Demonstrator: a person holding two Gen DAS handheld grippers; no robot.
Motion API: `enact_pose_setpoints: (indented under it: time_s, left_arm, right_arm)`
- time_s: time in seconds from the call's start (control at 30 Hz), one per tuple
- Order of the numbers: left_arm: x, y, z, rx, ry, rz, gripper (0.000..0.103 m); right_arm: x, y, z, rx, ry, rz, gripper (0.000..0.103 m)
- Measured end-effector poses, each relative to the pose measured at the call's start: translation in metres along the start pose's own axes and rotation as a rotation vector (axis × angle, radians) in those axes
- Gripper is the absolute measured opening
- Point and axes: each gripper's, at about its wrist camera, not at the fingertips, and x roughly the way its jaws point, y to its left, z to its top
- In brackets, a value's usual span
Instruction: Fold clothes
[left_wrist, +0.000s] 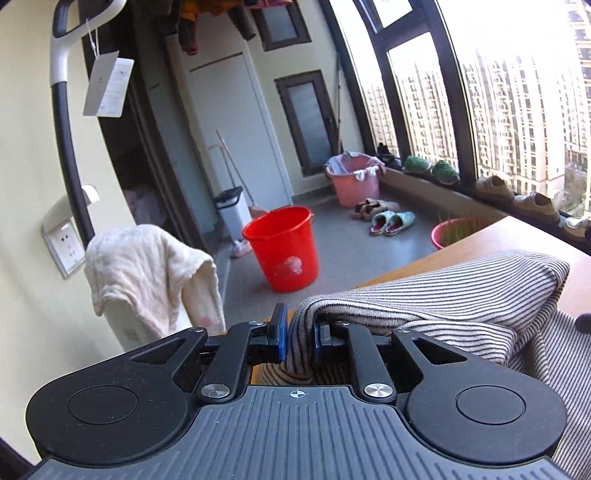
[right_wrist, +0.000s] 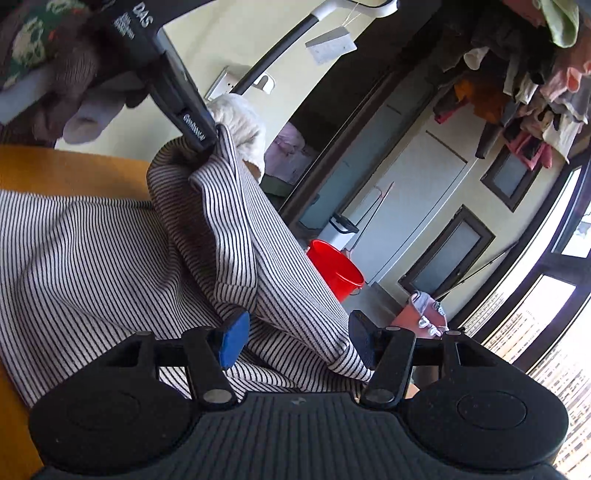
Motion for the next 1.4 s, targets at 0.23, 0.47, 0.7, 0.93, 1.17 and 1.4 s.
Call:
enact_pose_setpoints:
  time_s: [0.23,0.47,0.7,0.93,1.17,1.4]
  left_arm:
    - [-0.002,0.008,-0.003,0.01,0.013,-0.008,0.018]
    - [0.011,0.015,-0.018,-0.012,0.047,0.014,0.028]
    - [-0.01,0.027,-0.006,-0.039,-0.025,0.038,0.018]
    - [-0.123,0.037,0.051,0.04,-0.302,0.089,0.018]
    - [-0.256,0.044,0.059,0.027,-0.51,0.08,0.025]
    - [-0.339,0.038,0.032,0.063,-0.609,0.103,0.031]
  right_arm:
    - [0.057,-0.002,0.007,-0.015,0.04,-0.065,0.025]
    - [0.037,-0.047,0.035,0.153,-0.072,-0.173,0.008]
    - [-0.009,-0.081,0.065,0.133,-0.183,-0.26,0.008]
    - [-0.132,-0.118,0.118,0.14,-0.435,-0.369,0.008]
    - [-0.233,-0.124,0.147,0.066,-0.576,-0.45,0.008]
    - [-0.285,-0.095,0.14,0.001,-0.608,-0.424,0.008]
